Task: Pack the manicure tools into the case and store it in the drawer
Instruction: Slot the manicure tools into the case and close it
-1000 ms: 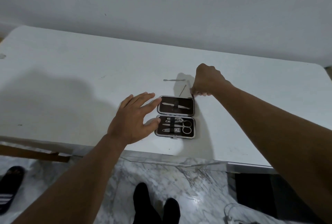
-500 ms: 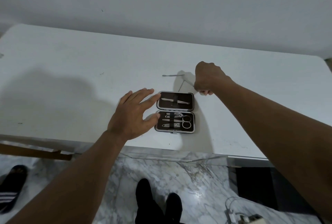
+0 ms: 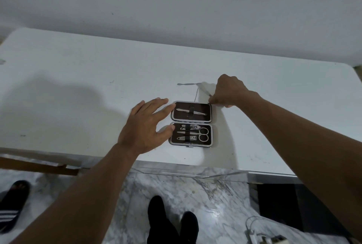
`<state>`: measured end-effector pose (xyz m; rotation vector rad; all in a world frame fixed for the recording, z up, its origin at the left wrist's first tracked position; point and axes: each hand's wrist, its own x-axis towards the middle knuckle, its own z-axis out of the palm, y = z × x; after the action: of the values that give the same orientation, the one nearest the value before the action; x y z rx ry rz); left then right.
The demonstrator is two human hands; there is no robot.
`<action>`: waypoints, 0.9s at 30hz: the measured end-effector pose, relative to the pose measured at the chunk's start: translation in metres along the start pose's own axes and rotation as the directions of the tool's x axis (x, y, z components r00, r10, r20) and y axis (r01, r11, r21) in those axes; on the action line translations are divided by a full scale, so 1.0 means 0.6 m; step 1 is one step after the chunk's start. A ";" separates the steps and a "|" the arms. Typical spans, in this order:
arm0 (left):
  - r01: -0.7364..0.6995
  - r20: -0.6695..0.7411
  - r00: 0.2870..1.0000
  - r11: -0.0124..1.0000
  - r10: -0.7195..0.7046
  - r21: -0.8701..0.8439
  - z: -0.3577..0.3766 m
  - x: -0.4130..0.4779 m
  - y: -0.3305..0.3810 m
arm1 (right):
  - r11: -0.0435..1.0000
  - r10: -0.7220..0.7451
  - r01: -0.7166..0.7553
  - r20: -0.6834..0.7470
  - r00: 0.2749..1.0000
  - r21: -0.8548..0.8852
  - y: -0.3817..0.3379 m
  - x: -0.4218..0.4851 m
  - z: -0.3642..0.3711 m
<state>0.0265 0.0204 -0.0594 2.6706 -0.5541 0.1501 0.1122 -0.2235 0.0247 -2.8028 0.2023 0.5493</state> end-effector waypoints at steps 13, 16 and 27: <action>0.007 0.013 1.000 1.000 -0.007 -0.002 -0.001 0.001 0.000 | 0.997 -0.040 0.053 -0.197 0.980 0.063 -0.029 0.002 0.010; 0.009 0.012 1.000 1.000 -0.009 -0.006 0.000 0.001 0.000 | 0.998 -0.055 0.049 -0.223 0.973 -0.036 -0.029 -0.004 0.020; 0.010 0.022 1.000 1.000 -0.010 -0.009 0.001 0.002 -0.001 | 0.991 -0.129 0.134 -0.159 0.979 0.018 -0.006 0.001 0.025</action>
<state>0.0277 0.0202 -0.0596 2.6685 -0.5468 0.1154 0.1083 -0.2154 0.0119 -2.8070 0.0545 0.2927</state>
